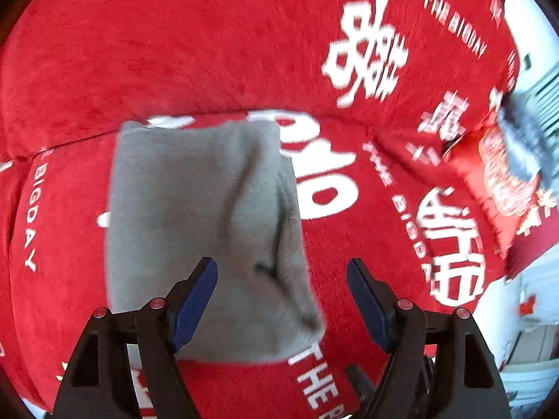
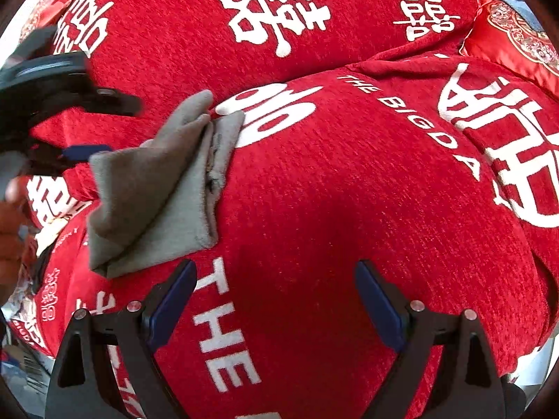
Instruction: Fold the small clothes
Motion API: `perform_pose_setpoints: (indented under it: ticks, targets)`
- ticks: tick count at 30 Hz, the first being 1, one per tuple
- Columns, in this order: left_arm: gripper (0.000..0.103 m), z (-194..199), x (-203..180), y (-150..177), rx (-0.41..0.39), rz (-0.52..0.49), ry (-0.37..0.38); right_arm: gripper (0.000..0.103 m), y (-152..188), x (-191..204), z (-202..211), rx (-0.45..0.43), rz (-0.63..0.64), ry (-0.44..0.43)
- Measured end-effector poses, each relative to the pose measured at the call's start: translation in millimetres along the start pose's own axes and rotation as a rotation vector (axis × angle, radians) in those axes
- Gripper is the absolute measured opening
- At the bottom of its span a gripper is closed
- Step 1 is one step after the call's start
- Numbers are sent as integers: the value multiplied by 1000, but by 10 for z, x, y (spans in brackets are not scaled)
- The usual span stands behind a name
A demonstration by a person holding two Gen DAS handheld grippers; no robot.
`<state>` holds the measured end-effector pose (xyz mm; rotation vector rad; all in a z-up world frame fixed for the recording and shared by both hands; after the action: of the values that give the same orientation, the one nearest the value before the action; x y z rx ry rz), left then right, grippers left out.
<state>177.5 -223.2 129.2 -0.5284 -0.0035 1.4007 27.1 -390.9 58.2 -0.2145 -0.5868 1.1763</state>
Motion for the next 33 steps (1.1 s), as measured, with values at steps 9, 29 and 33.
perform_pose_setpoints:
  ticks: [9,29,33]
  targets:
    - [92,178,1065,898,-34,94,-172,93,-179,545,257,-38,89,-133]
    - [92,119,1620,1513,33,136,-151,21,-271,765,-495,166,142,-92]
    - [92,140,1441,1267,-16,88,-141,31,-362,666,-263,139,85,-98]
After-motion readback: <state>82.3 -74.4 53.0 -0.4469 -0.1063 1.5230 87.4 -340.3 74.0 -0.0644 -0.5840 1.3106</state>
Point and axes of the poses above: each gripper's, at about its wrist camera, not at the fingertips, and z roughly against the way its jaws point, x to its left, y to its underside, the point moved 2 cm from there along -z, roughly the way its jaws point, and after that the axes turned 2 degrees about -x, right-handed, at the moved point
